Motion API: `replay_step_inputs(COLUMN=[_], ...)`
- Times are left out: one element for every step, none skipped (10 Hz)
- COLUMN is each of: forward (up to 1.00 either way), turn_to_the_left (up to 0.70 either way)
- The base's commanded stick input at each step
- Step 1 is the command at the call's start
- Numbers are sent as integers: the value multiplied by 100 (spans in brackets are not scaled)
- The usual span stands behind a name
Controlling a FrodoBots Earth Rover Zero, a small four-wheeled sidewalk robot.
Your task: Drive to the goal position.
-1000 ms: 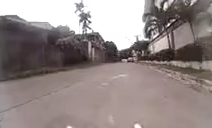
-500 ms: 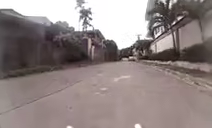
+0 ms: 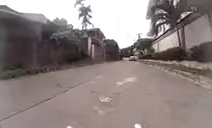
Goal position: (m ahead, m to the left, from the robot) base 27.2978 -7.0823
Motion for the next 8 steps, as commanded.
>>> replay_step_inputs(forward=[95,97,100,100,100,100,100,100], turn_to_the_left=[-36,-37,-38,-38,-38,-21,2,2])
